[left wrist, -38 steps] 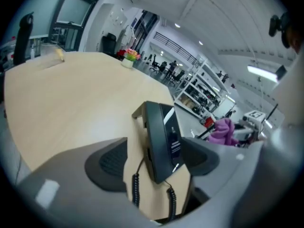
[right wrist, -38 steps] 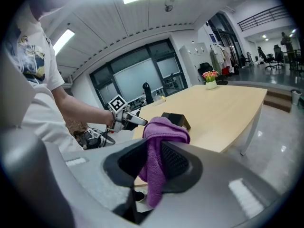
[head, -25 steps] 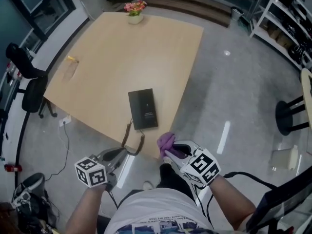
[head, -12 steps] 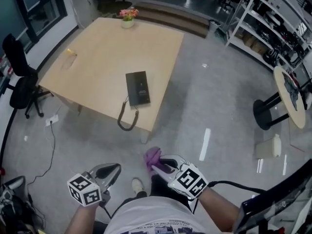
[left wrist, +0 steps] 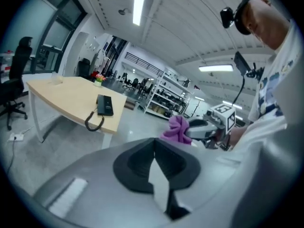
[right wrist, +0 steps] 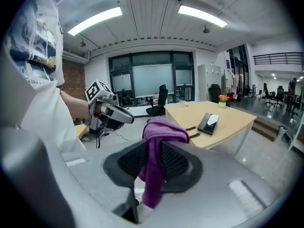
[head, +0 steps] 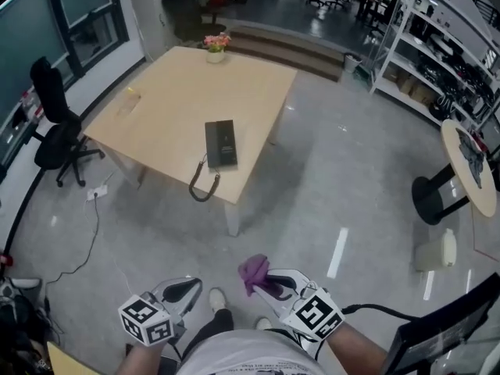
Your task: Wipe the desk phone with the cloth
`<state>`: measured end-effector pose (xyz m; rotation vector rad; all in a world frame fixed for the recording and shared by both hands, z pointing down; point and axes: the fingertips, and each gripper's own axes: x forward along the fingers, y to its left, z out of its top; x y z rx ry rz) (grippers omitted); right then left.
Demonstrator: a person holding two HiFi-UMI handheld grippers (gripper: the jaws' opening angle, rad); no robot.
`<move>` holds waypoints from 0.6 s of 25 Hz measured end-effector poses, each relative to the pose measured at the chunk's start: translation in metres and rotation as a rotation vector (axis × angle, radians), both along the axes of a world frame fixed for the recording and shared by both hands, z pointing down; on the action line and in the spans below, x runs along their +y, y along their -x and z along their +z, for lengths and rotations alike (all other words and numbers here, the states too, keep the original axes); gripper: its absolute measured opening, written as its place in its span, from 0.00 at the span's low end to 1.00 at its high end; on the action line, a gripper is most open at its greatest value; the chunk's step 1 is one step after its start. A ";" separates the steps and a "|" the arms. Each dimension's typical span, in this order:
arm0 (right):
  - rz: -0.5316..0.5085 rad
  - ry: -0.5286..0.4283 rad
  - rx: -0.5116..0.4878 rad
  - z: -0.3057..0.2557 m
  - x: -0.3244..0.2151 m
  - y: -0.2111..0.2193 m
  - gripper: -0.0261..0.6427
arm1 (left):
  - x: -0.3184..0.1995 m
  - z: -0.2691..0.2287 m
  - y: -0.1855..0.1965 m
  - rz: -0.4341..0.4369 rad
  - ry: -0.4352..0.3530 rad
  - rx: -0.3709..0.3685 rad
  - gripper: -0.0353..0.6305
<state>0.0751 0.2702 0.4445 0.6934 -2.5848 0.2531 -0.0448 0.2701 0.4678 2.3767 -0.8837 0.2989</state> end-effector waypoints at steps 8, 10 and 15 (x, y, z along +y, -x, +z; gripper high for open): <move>-0.012 0.023 -0.006 0.019 0.073 -0.050 0.17 | 0.073 0.008 -0.055 -0.005 0.014 -0.031 0.06; -0.001 0.037 -0.007 0.024 0.081 -0.053 0.17 | 0.084 0.012 -0.057 -0.014 0.043 -0.017 0.06; 0.016 0.026 0.016 0.022 0.094 -0.055 0.17 | 0.093 0.012 -0.056 0.016 0.014 -0.053 0.06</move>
